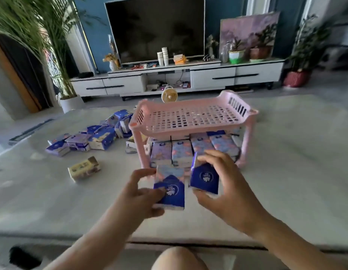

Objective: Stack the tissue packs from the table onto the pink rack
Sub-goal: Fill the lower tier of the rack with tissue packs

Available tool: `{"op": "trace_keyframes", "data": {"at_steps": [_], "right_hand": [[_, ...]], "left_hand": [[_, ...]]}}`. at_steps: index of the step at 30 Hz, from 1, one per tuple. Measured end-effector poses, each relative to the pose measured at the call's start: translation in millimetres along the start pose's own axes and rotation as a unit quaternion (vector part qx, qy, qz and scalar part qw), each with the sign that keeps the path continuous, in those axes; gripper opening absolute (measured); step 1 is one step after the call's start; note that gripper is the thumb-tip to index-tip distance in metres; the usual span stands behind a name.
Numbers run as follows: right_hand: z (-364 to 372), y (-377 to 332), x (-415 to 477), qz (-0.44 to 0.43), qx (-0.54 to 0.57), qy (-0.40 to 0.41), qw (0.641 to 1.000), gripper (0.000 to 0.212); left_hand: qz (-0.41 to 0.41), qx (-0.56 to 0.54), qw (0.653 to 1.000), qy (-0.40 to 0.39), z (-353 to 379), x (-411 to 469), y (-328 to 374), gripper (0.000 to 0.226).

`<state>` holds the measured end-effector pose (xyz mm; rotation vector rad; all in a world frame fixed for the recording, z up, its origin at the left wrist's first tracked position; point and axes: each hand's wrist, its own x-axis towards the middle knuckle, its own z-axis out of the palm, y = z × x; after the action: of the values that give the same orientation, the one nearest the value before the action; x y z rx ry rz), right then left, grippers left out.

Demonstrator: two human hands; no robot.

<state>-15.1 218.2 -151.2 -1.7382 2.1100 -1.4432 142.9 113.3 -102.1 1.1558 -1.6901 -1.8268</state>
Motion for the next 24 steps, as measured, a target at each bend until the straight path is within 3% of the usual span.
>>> {"op": "trace_keyframes", "data": {"at_steps": [6,11,15,20,24], "right_hand": [[-18.7,33.3,29.6,-0.010,-0.120,0.029,0.992,0.054],[-25.1,43.3,51.8,-0.027,-0.231,-0.006,0.973,0.066],[-21.0,58.3,53.4,-0.017,-0.314,-0.046,0.948,0.058],[-19.0,64.7,42.9,-0.070,-0.348,0.018,0.935,0.042],[-15.2,68.9,38.8,-0.068,-0.342,0.067,0.935,0.051]], "left_hand": [[0.103,0.027,0.994,0.036,55.0,18.2,11.7,0.022],[0.148,0.080,0.981,0.098,76.7,49.9,15.0,0.024],[0.165,0.139,0.969,0.122,92.8,70.3,15.6,0.019],[0.282,0.398,0.864,0.123,97.8,76.2,6.7,0.031],[0.308,0.562,0.758,0.119,91.5,76.6,1.6,0.049]]}}
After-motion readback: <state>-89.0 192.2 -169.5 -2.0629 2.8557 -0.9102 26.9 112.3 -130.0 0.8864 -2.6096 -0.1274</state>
